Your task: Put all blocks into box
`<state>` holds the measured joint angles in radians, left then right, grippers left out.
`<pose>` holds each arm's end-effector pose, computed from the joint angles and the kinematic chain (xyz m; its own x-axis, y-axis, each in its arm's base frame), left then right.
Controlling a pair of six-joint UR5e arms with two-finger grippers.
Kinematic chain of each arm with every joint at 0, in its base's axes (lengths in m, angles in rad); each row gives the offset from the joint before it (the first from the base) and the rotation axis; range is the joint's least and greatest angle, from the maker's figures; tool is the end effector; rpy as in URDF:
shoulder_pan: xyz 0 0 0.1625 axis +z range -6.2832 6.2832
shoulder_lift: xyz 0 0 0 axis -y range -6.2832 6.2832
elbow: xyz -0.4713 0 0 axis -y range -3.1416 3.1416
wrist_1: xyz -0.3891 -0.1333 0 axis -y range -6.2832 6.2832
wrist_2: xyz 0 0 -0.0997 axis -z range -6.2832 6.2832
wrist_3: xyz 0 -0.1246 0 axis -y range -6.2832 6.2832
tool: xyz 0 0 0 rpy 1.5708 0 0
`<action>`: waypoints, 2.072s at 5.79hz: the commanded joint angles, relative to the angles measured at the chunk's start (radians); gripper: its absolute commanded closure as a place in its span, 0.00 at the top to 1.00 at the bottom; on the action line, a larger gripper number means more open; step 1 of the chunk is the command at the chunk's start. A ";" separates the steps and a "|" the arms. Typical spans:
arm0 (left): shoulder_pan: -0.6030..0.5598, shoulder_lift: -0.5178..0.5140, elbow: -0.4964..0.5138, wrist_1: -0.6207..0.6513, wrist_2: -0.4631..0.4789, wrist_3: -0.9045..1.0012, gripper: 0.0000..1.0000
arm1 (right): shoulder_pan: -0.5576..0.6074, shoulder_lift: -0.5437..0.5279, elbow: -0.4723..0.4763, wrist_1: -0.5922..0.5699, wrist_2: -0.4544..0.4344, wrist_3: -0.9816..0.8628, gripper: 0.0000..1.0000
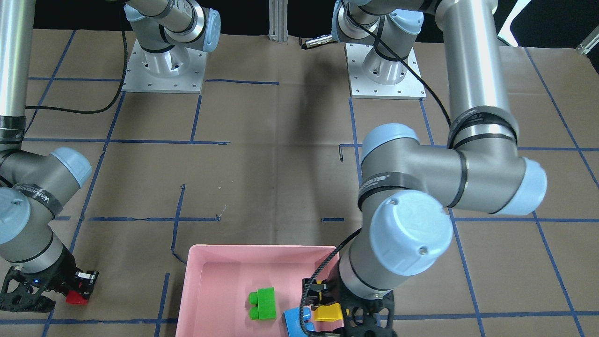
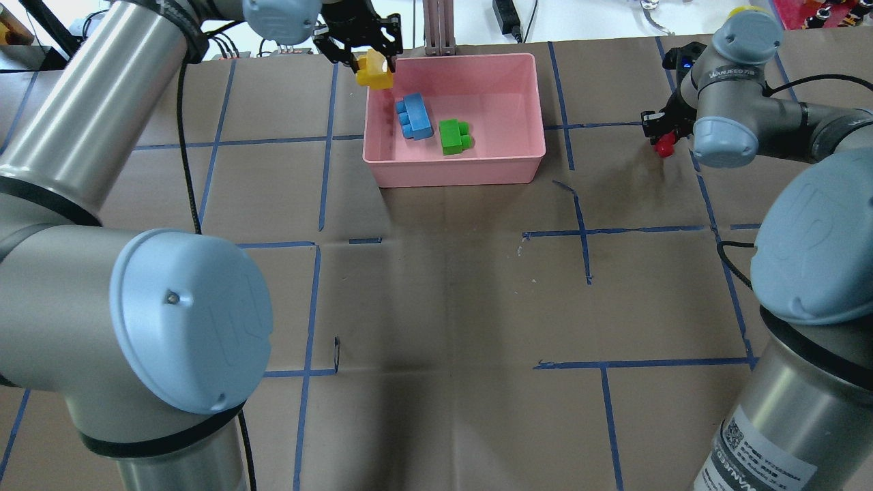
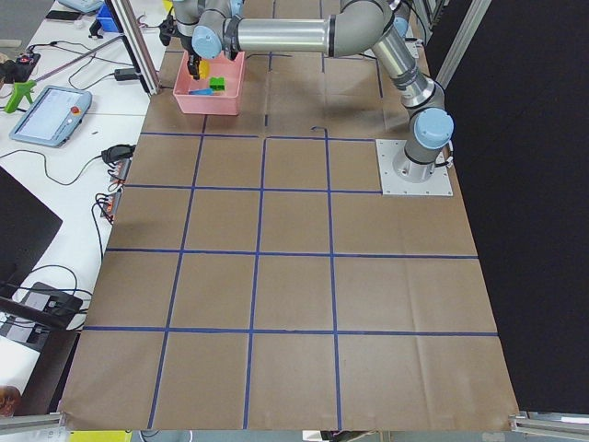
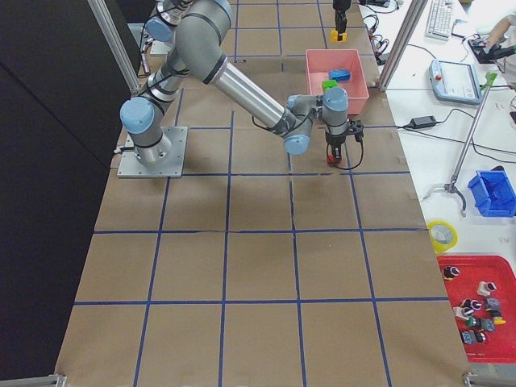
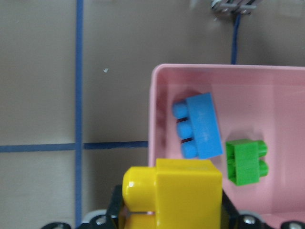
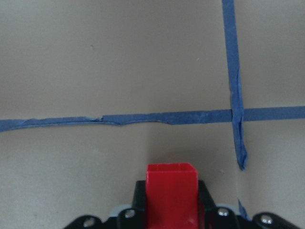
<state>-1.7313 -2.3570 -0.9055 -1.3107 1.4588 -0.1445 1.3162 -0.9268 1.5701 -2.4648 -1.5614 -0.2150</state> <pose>-0.2789 -0.8014 0.3398 -0.9911 0.0315 0.1295 0.0157 0.9925 -0.1214 -0.0516 -0.7324 0.2100 -0.9981 0.0438 0.0440 0.0318 0.9692 -0.2443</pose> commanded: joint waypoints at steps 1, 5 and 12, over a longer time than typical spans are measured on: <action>-0.031 -0.064 0.001 0.054 0.006 -0.027 0.33 | 0.003 -0.032 -0.074 0.111 0.001 -0.010 0.04; -0.027 0.026 0.001 0.048 0.145 0.021 1.00 | 0.023 -0.071 -0.323 0.697 0.097 -0.017 0.04; 0.215 0.669 -0.525 -0.237 0.031 0.333 0.99 | 0.363 -0.002 -0.387 0.485 0.391 0.793 0.06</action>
<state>-1.5570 -1.7588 -1.3528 -1.5435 1.5304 0.1478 1.6533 -0.9582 1.1839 -1.9122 -1.1765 0.5221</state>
